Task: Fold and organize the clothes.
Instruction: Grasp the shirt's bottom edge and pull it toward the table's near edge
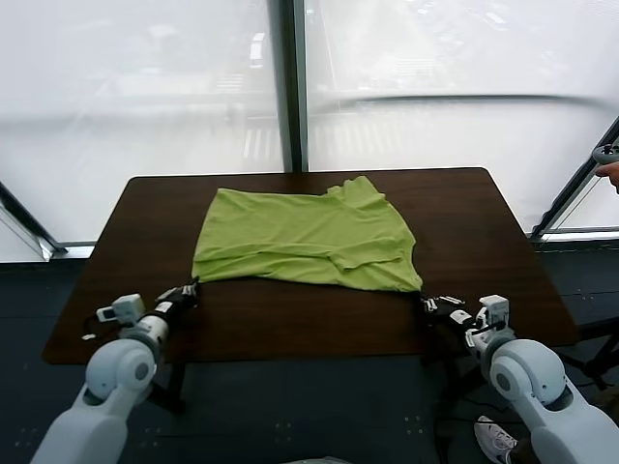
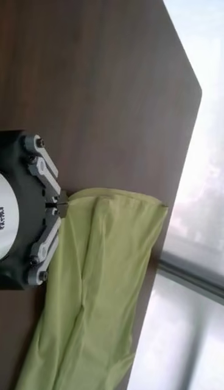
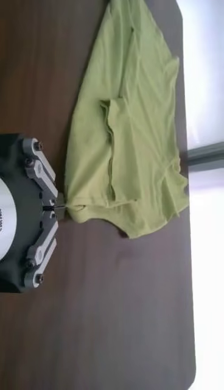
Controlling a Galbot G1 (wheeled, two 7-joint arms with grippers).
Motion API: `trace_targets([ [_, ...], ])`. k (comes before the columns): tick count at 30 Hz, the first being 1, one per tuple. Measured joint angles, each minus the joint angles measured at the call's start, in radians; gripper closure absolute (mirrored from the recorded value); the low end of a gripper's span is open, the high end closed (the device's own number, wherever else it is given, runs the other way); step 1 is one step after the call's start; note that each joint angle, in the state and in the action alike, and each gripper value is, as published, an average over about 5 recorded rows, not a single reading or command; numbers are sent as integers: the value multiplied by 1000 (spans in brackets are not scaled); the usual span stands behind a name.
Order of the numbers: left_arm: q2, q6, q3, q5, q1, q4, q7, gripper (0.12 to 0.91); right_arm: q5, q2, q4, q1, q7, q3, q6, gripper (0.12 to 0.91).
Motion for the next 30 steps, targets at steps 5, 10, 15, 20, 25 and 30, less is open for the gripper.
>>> trace_targets([
  [5,17,0,-20,-3,28,-26,-2,881,21,-40,10,-11,3,4,-5,887],
  [10,26,3,-40,-3,70,-58,-6,881,36,-75,22,-33,5,11,-8,887],
  [15,20,4,-57,3,119,-92,-11,881,48,-93,31,-59,8,11,-13,887],
  [20,16,5,-70,6,157,-123,-19,881,52,-105,37,-81,9,11,-16,887],
  [25,16,9,-85,11,193,-152,-32,881,58,-109,39,-92,10,12,-17,887],
  [30,16,20,-99,4,224,-176,-46,881,63,-109,43,-96,10,17,-21,851],
])
